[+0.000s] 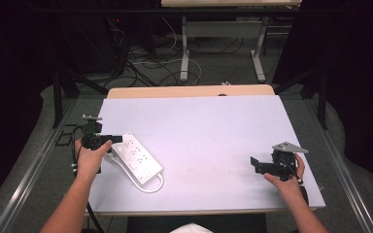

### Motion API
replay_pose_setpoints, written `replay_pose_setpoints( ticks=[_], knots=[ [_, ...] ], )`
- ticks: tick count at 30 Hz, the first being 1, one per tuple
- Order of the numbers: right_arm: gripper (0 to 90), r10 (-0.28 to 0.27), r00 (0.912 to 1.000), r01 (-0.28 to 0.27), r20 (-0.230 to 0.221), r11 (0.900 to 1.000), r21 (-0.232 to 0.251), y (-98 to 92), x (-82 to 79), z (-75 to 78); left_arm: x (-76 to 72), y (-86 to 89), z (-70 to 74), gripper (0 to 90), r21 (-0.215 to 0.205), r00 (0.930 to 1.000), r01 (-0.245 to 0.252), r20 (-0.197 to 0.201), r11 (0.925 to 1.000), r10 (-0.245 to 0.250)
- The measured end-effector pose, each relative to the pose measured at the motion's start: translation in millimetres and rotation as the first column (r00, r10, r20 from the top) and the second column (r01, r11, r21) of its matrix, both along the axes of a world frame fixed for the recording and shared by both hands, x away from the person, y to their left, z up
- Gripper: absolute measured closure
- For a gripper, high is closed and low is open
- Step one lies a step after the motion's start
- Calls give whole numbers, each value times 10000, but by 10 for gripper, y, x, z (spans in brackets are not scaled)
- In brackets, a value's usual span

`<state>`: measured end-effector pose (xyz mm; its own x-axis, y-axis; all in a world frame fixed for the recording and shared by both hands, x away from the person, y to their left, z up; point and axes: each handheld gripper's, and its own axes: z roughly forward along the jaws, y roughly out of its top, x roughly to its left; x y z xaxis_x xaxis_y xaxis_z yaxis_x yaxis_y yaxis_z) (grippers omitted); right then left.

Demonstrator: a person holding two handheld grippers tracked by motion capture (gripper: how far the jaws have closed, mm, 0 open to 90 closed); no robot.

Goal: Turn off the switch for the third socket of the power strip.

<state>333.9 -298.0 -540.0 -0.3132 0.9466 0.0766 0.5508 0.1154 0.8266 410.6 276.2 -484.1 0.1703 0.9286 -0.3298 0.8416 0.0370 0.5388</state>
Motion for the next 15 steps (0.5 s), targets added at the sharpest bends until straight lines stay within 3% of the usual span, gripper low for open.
replay_pose_setpoints(
  ticks=[4,5,8,9,10,15],
  knots=[
    [23,11,10000,-11,4,10000,-8,-1,1,-1,21,-16,-25,678,103,9999,-114,69,9999,114],
    [24,1,10000,-1,3,10000,-5,-1,2,-2,35,-5,-22,686,236,9999,65,-138,9997,-62],
    [28,5,10000,-5,-37,10000,19,-2,1,0,45,-23,-45,705,262,9999,-115,-32,9996,115],
    [29,-1,10000,1,-21,10000,11,-1,0,-1,53,-7,-37,709,399,9996,95,-257,9992,-85],
    [30,67,10000,-67,-60,10000,4,-7,-1,2,61,-28,-65,712,297,9999,-120,-60,9995,122],
    [36,5,10000,-5,-9,10000,-11,-2,1,-2,84,-18,-98,735,507,9997,-55,-233,9987,66]
  ],
)
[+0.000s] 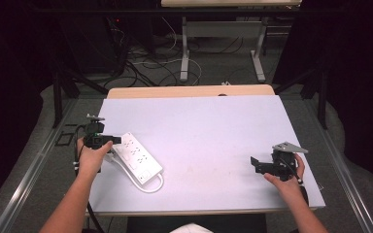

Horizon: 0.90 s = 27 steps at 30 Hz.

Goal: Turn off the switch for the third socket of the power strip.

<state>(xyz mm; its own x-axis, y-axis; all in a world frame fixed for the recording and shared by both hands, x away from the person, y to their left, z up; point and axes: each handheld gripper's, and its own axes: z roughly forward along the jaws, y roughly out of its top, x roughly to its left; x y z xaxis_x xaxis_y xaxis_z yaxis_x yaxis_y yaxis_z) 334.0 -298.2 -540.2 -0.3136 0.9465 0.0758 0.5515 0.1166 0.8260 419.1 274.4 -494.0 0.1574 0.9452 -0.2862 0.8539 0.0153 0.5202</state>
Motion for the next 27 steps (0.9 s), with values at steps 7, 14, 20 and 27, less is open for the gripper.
replay_pose_setpoints(
  ticks=[7,14,20,27],
  knots=[
    [44,64,9999,-63,-106,10000,23,-1,-4,3,33,26,-50,763,224,9999,13,-165,9997,-9],
    [54,53,9999,-53,-113,10000,-16,-2,-4,3,64,45,-82,783,278,9991,65,-422,9996,-54],
    [57,6,10000,-6,-48,10000,-22,2,-3,-1,83,28,-97,792,423,9976,215,-670,9989,-187],
    [61,65,9999,-66,-134,10000,-38,0,-4,0,105,14,-128,822,590,9977,202,-660,9981,-163]
  ],
)
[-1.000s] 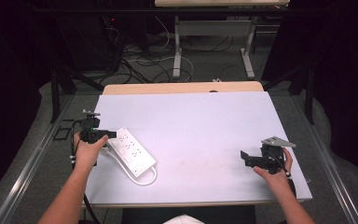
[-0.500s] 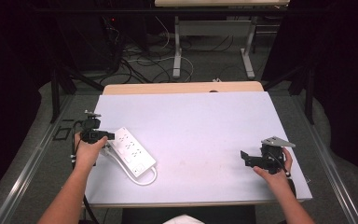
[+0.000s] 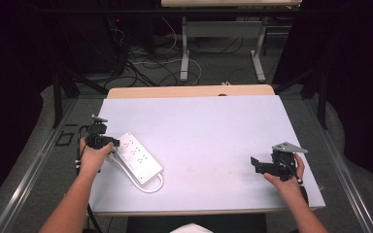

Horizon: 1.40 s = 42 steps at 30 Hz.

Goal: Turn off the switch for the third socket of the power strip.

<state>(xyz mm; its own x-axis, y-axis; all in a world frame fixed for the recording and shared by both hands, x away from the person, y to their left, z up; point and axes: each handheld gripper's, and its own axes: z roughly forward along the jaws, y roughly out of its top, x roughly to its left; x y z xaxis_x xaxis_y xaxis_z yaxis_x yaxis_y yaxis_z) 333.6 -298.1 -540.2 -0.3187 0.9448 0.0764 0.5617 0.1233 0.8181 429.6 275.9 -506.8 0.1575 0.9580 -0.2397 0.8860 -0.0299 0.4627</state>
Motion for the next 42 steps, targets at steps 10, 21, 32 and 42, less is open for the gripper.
replay_pose_setpoints(
  ticks=[10,21,32,42],
  knots=[
    [63,75,10000,-75,24,9999,-81,-6,2,-4,23,-26,-30,837,249,10000,41,-85,9997,-39],
    [64,50,10000,-50,-25,10000,-39,3,0,-3,47,-23,-42,836,539,9996,229,-184,9983,-220],
    [65,90,10000,-90,1,9999,-92,1,4,-7,60,-5,-48,867,466,9994,312,-176,9984,-304],
    [66,111,9999,-111,1,9999,-90,4,5,-9,59,-6,-50,874,481,9994,321,-149,9983,-314]
  ],
)
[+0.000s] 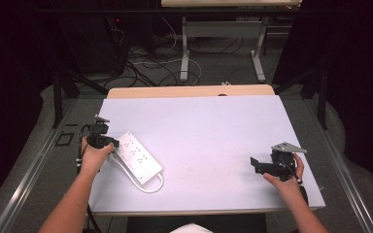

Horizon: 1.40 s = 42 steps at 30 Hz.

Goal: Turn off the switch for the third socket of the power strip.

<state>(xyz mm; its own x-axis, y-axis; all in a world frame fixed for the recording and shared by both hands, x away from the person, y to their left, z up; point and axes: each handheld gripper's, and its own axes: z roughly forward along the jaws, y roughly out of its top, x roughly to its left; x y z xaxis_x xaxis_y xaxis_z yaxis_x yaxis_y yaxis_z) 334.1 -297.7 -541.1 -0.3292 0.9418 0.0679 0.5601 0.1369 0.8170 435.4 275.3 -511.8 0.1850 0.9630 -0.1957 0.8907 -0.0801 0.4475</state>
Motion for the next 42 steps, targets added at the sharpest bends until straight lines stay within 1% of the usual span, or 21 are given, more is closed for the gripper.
replay_pose_setpoints(
  ticks=[4,11,12,13,14,20,21,23,24,29,30,33,36,42],
  knots=[
    [68,-17,10000,17,-28,10000,11,4,-3,0,-2,-3,4,874,29,10000,-10,-38,10000,10],
    [69,-35,10000,35,-30,10000,-2,8,0,-2,-1,-27,-9,881,86,9999,-89,70,9999,88],
    [69,-35,10000,35,-30,10000,-2,8,0,-2,-1,-36,-17,881,117,9998,-138,142,9998,137],
    [69,-14,10000,14,-28,10000,6,6,-3,0,4,-31,-13,898,400,10000,-15,-27,9992,16],
    [69,-14,10000,14,-28,10000,6,6,-3,0,2,-40,-32,898,358,9997,-125,205,9993,118],
    [69,-35,10000,35,-30,10000,-7,9,1,-4,3,-35,-29,898,361,9998,-99,171,9993,93],
    [69,-15,10000,15,-29,10000,0,8,0,-3,6,-23,-12,898,329,10000,33,-53,9995,-32],
    [69,-42,10000,42,-32,10000,-2,9,1,-3,6,-28,-23,898,327,10000,-63,76,9994,61],
    [69,-39,10000,39,-33,10000,-2,7,0,-3,4,-32,-23,898,279,9999,-148,55,9995,147],
    [69,-33,10000,33,-24,10000,-4,4,1,-4,4,-25,-21,896,215,9999,-147,27,9997,146],
    [69,-33,10000,33,-24,10000,-4,4,1,-4,6,-17,-20,896,246,10000,-56,29,9997,55],
    [72,-36,10000,36,-48,10000,10,-2,8,-6,7,-20,-18,891,253,9999,-158,3,9996,158],
    [73,-47,10000,47,-70,10000,34,3,8,-8,8,-19,-20,890,274,9998,-173,54,9995,171],
    [74,-30,10000,30,-83,10000,6,-9,14,-17,7,-23,-16,881,251,9998,-190,6,9995,190]
  ],
)
